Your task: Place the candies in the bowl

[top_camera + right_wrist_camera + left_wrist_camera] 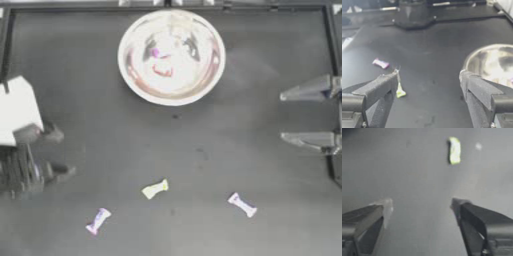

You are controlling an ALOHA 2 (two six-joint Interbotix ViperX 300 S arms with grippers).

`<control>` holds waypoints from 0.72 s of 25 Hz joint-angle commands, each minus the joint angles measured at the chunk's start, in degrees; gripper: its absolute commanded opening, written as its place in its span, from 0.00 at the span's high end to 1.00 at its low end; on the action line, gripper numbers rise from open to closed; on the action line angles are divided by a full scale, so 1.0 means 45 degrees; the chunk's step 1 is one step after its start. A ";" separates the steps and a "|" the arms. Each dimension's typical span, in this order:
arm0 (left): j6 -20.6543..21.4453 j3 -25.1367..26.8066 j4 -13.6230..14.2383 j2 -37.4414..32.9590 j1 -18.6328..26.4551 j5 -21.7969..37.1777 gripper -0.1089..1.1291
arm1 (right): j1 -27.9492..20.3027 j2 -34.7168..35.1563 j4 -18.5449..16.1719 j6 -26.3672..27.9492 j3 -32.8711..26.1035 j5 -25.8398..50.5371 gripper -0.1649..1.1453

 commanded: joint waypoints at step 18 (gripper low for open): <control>-0.4160 -0.0723 -0.1035 0.4121 -0.1309 -0.1387 0.09 | 0.0195 0.0059 0.0508 -0.0039 0.0098 0.0117 0.11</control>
